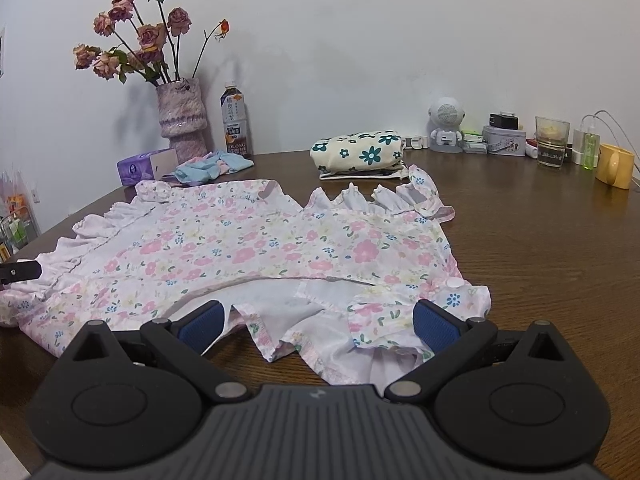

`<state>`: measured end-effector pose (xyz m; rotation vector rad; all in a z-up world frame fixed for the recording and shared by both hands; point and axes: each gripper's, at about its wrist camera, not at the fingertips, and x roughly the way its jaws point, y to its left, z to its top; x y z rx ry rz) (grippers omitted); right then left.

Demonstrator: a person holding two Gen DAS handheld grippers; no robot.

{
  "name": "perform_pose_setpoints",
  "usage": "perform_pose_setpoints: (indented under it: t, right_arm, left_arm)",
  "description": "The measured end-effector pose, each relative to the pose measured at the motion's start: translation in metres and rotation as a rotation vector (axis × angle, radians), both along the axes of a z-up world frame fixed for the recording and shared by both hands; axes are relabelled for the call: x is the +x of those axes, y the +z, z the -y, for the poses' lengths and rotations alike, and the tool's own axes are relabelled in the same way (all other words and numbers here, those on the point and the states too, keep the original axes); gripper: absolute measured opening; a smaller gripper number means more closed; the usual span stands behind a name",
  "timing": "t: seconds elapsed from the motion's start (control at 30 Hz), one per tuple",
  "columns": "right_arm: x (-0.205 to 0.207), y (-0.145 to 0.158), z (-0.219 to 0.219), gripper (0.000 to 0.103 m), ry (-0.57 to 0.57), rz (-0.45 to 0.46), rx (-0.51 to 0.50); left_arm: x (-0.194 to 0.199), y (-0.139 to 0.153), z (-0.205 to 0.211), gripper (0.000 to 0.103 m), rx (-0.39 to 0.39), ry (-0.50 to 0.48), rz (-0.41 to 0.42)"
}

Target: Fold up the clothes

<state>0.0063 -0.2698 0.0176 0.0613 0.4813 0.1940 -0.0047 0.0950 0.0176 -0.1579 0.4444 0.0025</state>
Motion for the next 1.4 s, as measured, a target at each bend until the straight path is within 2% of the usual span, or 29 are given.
perform_pose_setpoints:
  t: [1.4]
  right_arm:
    - [-0.0023,0.0001,0.0017,0.102,-0.006,0.015,0.018]
  left_arm:
    - [-0.0014,0.0003,-0.0004,0.101,-0.001,0.010,0.010]
